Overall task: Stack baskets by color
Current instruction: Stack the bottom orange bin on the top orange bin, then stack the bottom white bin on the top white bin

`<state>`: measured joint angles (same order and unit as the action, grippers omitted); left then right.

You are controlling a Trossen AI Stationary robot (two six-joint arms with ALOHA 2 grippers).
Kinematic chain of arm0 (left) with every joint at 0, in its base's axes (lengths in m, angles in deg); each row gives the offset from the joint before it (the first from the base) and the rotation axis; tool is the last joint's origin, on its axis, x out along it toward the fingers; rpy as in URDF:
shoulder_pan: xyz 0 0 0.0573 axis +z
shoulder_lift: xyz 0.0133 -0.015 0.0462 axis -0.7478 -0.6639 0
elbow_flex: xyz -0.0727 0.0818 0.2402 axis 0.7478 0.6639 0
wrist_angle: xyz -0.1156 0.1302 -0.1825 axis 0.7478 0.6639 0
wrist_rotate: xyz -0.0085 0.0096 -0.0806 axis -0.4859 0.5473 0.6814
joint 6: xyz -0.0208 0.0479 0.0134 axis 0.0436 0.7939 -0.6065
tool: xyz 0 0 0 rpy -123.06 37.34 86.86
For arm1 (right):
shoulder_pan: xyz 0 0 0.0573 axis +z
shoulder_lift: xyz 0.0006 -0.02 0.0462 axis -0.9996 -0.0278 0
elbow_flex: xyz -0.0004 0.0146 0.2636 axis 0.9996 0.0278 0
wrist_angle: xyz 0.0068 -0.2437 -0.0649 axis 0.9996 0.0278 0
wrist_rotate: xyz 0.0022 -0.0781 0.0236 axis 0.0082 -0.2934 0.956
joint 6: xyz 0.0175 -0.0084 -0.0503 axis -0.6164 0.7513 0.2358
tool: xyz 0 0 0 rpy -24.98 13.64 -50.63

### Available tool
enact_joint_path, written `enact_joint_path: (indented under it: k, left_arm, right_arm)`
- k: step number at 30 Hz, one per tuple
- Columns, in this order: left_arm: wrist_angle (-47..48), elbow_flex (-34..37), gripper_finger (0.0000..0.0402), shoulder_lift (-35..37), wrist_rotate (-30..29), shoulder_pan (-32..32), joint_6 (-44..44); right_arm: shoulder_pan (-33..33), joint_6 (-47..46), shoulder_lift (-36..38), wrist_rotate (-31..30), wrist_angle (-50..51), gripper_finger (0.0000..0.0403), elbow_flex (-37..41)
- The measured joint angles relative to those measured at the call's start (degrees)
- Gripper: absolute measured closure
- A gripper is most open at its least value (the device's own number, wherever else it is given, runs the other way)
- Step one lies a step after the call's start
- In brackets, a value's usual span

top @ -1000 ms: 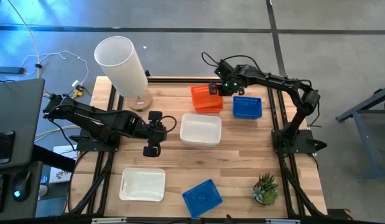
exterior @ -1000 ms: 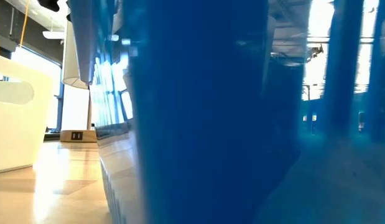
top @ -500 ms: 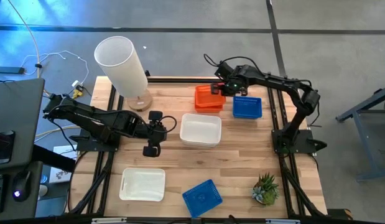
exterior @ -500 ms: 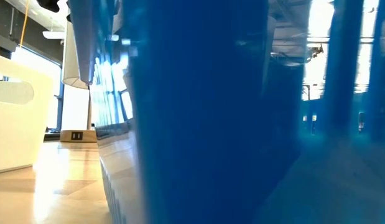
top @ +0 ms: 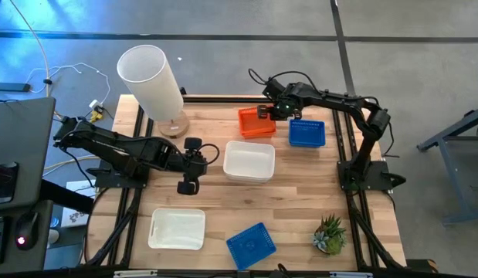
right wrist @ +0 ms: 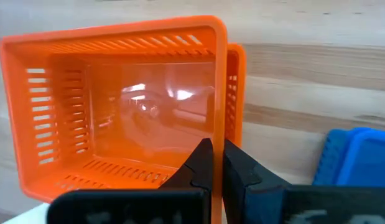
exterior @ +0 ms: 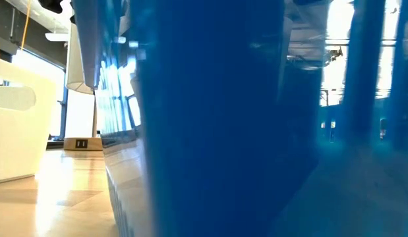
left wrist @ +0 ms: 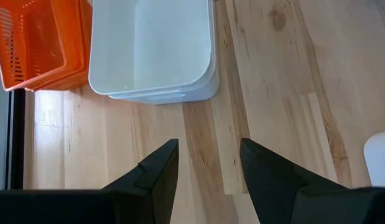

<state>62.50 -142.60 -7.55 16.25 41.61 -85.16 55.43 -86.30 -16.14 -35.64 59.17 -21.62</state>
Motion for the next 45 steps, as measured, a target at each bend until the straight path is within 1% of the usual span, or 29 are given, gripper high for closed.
enact_joint_path:
  k: [3,7,10,13,20,24,30,36,42,45]
  left_arm:
    - [0.2,0.0,0.0245,0.0,0.0,0.0,0.0]
    - [0.2,0.0,0.0245,0.0,0.0,0.0,0.0]
    - [0.2,0.0,0.0245,0.0,0.0,0.0,0.0]
    - [0.2,0.0,0.0245,0.0,0.0,0.0,-0.1]
    - [0.7,0.0,0.0245,0.0,0.0,0.0,-0.6]
    - [1.0,0.0,0.0245,0.0,0.4,0.0,-0.7]
    - [3.9,0.0,0.0245,0.0,1.1,0.0,-3.2]
    - [5.3,0.0,0.0245,0.0,1.5,0.0,-5.7]
    - [5.3,0.0,0.0245,0.0,6.1,0.0,-6.5]
    - [5.3,0.0,0.0245,0.0,7.6,0.0,-6.8]
  right_arm:
    - [0.0,-0.1,0.0,-0.2,0.4,0.0403,0.0]
    - [0.0,-0.2,0.0,-2.2,0.5,0.0403,0.0]
    - [0.0,0.0,0.0,-2.4,0.5,0.0397,0.0]
    - [0.0,0.0,0.0,-2.4,0.4,0.0378,0.0]
    - [0.0,2.5,0.1,-2.4,0.2,0.0320,0.0]
    - [-0.1,3.5,0.8,-1.8,0.4,0.0302,0.0]
    - [-0.1,6.7,4.4,-1.1,2.0,0.0297,0.0]
    - [1.0,10.0,8.3,-1.0,6.4,0.0297,0.0]
    - [5.0,13.6,11.7,-2.0,11.6,0.0297,0.0]
    - [7.5,14.0,13.2,-2.3,13.4,0.0297,0.0]
